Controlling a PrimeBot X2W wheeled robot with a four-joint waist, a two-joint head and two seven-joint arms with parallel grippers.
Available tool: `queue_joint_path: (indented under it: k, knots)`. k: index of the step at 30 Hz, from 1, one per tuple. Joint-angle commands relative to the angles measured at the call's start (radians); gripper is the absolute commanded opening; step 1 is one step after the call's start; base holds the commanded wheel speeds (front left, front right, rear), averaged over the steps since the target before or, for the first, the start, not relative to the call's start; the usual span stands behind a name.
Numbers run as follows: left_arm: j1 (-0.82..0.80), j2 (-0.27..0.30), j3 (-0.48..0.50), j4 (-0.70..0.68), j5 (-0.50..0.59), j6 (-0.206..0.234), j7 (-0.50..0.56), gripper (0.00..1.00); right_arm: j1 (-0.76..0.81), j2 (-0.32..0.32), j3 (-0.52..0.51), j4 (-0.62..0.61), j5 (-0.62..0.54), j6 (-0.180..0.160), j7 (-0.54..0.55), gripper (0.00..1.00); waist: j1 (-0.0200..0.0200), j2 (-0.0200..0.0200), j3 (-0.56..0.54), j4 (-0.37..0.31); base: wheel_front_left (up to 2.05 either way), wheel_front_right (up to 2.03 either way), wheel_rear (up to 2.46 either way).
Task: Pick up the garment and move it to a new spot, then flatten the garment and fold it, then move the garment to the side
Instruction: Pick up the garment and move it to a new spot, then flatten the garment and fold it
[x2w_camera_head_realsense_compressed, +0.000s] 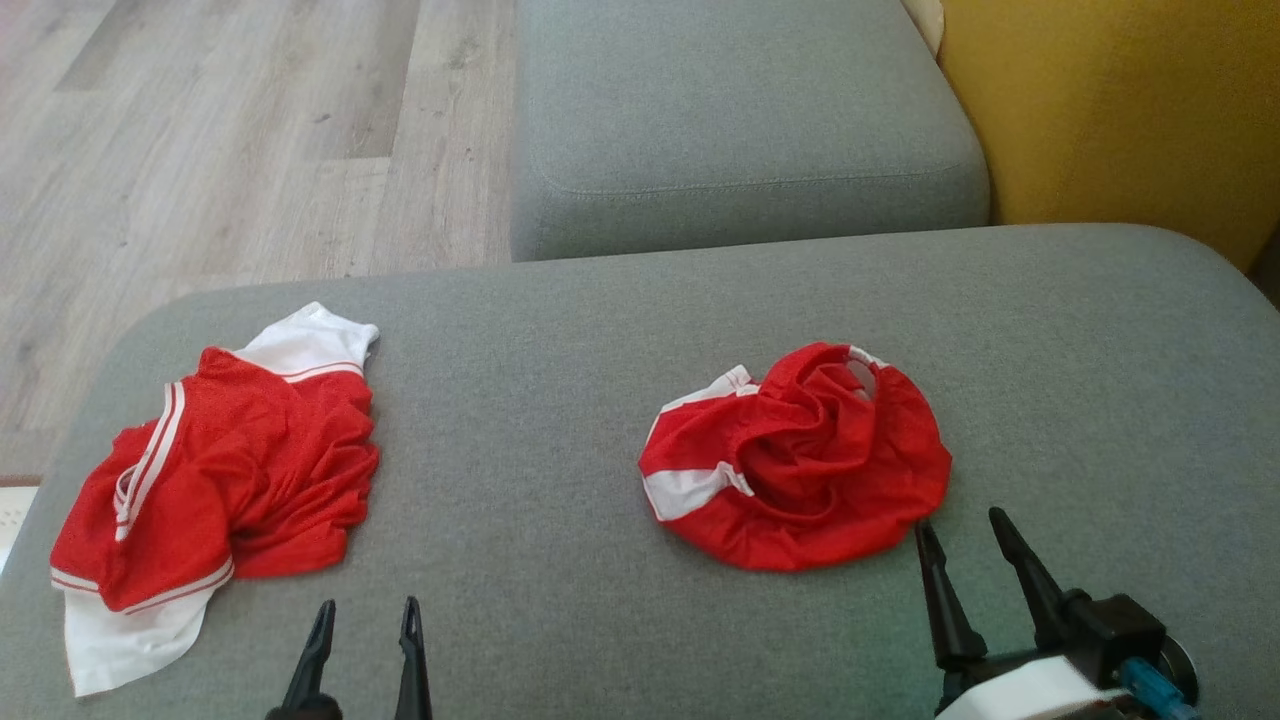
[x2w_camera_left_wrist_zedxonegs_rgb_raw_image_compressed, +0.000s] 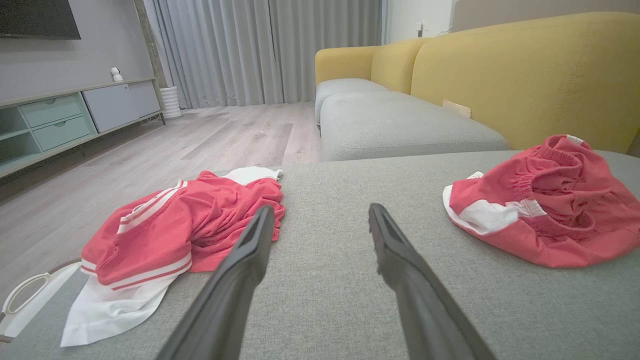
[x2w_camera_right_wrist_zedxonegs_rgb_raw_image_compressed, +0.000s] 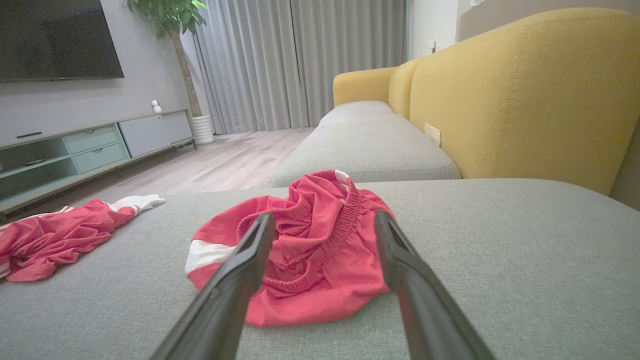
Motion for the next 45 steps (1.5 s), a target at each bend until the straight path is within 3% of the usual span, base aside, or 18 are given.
queue_joint_path:
  k: [1,33,45]
  knots:
    - [-0.045,-0.013,0.035,-0.029,0.014,-0.002,-0.006,1.0,-0.043,-0.003,0.019,-0.028,-0.003,-0.001,-0.011,1.0,0.0,0.0,-0.001,0.0,0.0,0.0,0.0]
    - [-0.04,-0.008,0.014,-0.011,0.038,0.009,-0.006,1.0,-0.039,-0.003,0.021,-0.021,-0.011,-0.001,-0.011,1.0,0.0,0.0,0.005,0.004,0.0,0.0,0.0]
    - [-0.098,-0.011,-0.033,0.008,0.04,-0.002,-0.006,1.0,-0.168,-0.019,-0.013,-0.029,-0.037,-0.001,-0.011,1.0,0.0,0.0,0.112,0.022,0.0,0.0,0.0]
